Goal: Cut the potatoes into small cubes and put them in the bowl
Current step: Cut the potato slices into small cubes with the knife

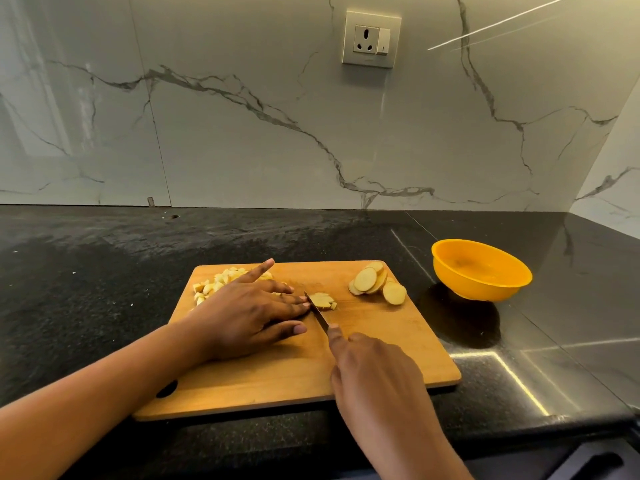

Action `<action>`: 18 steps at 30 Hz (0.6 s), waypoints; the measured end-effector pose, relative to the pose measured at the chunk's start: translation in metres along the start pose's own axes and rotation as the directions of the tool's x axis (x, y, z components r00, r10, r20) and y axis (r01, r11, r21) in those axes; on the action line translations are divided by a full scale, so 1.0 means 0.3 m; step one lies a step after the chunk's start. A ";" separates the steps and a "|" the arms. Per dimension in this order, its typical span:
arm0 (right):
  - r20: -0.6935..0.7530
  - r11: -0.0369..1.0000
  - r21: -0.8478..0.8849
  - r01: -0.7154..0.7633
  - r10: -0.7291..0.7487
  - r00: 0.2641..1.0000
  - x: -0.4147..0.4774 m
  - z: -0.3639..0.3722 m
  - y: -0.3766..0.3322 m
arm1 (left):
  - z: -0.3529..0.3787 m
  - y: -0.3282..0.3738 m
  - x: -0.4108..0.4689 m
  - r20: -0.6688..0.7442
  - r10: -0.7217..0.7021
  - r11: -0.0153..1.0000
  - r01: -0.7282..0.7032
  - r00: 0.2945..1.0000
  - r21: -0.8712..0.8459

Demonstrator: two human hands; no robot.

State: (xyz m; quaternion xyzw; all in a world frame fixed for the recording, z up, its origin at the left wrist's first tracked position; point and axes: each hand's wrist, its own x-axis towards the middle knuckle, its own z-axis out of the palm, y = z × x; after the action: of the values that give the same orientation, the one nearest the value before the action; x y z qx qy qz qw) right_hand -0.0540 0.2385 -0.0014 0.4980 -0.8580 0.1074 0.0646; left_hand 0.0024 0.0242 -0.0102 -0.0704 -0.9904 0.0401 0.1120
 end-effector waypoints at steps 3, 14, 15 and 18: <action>-0.033 0.999 0.037 0.030 -0.029 0.999 -0.093 -0.071 0.029 | -0.004 0.002 -0.004 -0.035 -0.008 1.000 0.008 0.999 0.002; -0.365 0.964 0.226 -0.137 0.214 0.906 0.227 -0.005 0.181 | -0.031 0.018 0.079 -0.142 -0.159 0.985 0.147 0.977 -0.091; -0.360 0.954 0.264 -0.144 0.236 0.903 0.242 0.009 0.183 | -0.033 0.036 0.110 -0.047 -0.163 0.983 0.158 0.986 -0.088; -0.345 0.936 0.303 -0.179 0.282 0.895 0.248 0.030 0.212 | -0.018 0.058 0.186 0.045 -0.118 0.987 0.123 0.992 -0.107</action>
State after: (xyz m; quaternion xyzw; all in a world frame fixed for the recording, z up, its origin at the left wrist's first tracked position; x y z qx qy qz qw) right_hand -0.1463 0.2043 -0.0015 0.3654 -0.8601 0.3226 0.1508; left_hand -0.0479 0.0500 0.0056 -0.0156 -0.9955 -0.0200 0.0910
